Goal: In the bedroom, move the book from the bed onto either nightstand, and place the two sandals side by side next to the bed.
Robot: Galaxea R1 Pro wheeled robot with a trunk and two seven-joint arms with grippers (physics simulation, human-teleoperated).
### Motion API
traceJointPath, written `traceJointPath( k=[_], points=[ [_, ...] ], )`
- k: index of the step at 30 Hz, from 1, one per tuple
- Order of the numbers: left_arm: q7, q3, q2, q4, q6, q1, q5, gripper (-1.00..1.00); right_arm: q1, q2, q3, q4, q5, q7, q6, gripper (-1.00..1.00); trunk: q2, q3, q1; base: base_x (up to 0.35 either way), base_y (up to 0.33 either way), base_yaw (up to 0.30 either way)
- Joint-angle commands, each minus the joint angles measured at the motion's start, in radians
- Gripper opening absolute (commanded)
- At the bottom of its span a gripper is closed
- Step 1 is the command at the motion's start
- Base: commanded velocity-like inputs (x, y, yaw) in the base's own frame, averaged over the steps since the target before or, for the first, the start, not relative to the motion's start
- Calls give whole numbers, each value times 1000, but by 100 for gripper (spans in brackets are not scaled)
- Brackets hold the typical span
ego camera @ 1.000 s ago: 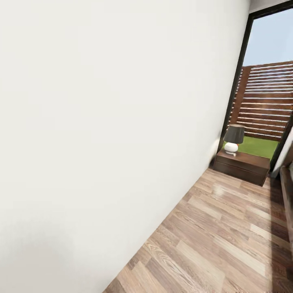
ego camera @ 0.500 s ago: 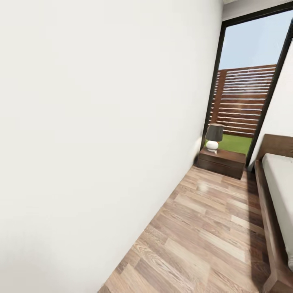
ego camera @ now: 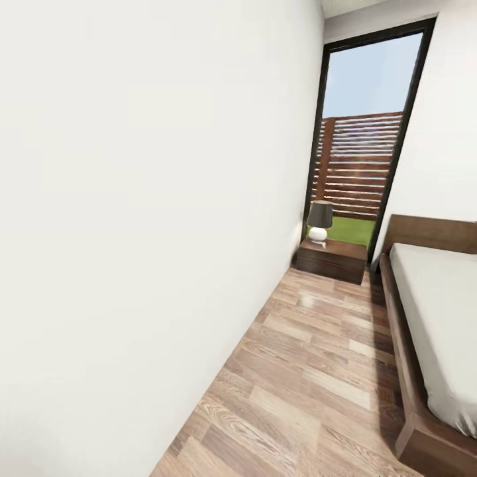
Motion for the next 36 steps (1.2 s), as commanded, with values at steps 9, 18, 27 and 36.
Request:
traceJointPath(
  k=[9, 18, 27, 36],
  points=[
    [0, 0, 0, 0, -3, 0, 0, 100, 0, 0, -2, 0, 0, 2, 0, 100, 0, 3, 0, 0, 0, -249],
    [0, 0, 0, 0, -3, 0, 0, 100, 0, 0, -1, 0, 0, 2, 0, 100, 0, 7, 0, 0, 0, -250],
    [0, 0, 1, 0, -36, 0, -1, 100, 0, 0, -1, 0, 0, 1, 0, 100, 0, 10, 0, 0, 0, -250],
    [0, 0, 2, 0, -43, 0, -2, 100, 0, -3, -3, 0, -2, 2, 0, 100, 0, 14, 0, 0, 0, -252]
  ],
)
